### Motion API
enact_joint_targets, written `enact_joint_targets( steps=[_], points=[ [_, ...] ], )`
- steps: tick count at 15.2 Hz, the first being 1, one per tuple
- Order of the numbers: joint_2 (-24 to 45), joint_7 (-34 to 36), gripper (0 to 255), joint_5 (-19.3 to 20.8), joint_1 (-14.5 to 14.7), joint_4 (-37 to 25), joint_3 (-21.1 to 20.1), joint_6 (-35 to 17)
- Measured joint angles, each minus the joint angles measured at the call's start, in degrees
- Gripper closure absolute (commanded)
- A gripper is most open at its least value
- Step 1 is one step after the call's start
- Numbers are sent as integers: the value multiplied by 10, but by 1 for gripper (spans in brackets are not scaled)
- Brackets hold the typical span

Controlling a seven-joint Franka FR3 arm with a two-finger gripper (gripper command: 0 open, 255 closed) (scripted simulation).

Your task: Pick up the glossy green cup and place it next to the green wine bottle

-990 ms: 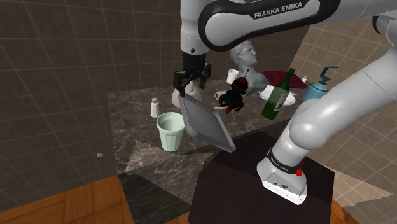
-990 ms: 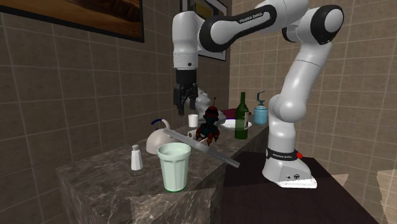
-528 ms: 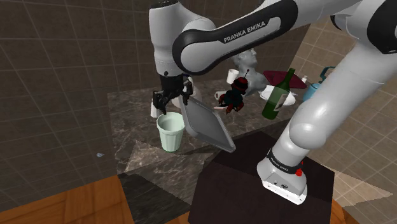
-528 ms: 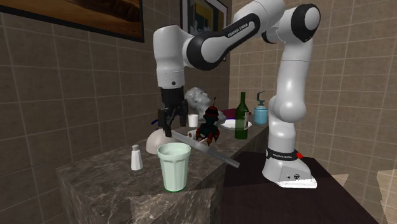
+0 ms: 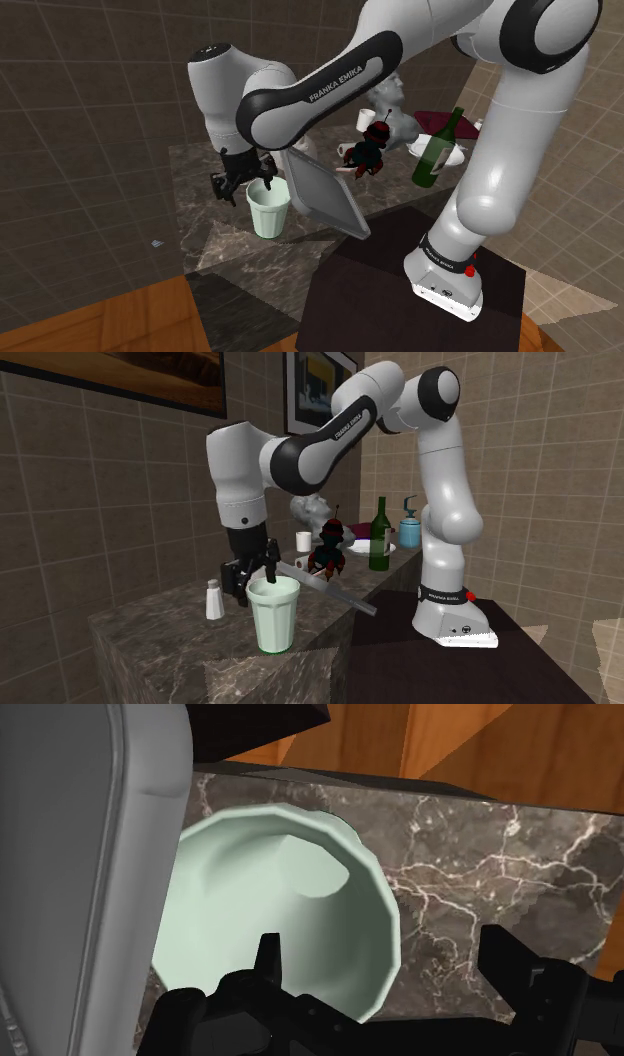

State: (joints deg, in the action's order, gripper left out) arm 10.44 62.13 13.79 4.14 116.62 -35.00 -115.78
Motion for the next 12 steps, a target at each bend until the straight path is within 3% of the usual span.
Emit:
enact_joint_targets(
  steps=[6,12],
  points=[
    [21,14,0,18,2,23,6,-38],
    [25,16,0,22,2,24,8,-43]
  ],
)
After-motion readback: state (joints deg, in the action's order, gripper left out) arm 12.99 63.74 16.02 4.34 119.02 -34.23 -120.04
